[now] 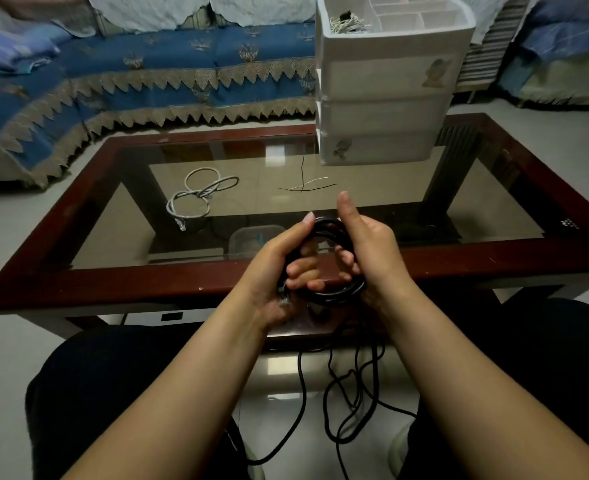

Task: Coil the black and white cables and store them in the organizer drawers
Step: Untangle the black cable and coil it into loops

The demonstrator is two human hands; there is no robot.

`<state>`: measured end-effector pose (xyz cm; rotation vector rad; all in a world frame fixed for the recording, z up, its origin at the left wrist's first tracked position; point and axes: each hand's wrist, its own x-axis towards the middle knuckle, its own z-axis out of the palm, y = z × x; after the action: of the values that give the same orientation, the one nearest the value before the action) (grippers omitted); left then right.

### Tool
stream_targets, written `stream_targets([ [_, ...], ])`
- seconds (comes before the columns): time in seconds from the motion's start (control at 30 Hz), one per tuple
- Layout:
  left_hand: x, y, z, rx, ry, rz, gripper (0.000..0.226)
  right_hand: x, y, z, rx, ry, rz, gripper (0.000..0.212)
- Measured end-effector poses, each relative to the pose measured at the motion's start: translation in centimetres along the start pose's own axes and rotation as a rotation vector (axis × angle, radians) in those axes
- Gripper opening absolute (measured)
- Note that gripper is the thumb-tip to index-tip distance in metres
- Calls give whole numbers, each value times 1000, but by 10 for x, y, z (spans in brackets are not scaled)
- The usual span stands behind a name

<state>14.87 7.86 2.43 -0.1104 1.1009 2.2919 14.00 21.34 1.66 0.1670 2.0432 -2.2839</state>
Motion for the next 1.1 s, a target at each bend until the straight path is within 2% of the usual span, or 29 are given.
stream_targets([
  [0.07,-2,-3,3,28,-41,-10,46,1,8,5,-43,93,-42,57],
  [0.17,-4,-6,7,75,-48,8,40,2,18,12,10,168,-47,75],
  [0.23,-5,-7,7,65,-46,29,35,4,20,9,-40,178,-31,75],
  [0.3,-5,-5,3,18,-46,82,30,7,20,4,-15,52,29,71],
  [0.33,-4,-5,0,-2,-46,120,29,7,20,0,89,-69,75,67],
  [0.43,-1,-1,-13,-69,-44,177,31,4,21,-5,600,-391,194,46],
  [0.5,3,-1,-20,-91,-98,158,43,3,26,-7,789,-499,267,46],
  [0.6,4,-4,-23,-110,-149,173,47,0,35,-7,776,-554,322,47],
  [0.7,5,-7,-22,-148,-120,183,48,-4,34,-2,781,-472,337,34],
  [0.83,6,-9,-20,-195,-205,157,42,-3,29,5,891,-267,284,22],
  [0.9,6,-11,-20,-201,-206,133,41,-3,29,9,794,-223,235,29],
  [0.97,5,-12,-21,-205,-279,81,40,-3,30,10,667,-177,198,34],
  [1.03,4,-12,-21,-197,-357,41,44,-4,28,10,626,-195,203,37],
  [1.1,3,-11,-18,-147,-340,40,49,-3,26,9,581,-226,237,44],
])
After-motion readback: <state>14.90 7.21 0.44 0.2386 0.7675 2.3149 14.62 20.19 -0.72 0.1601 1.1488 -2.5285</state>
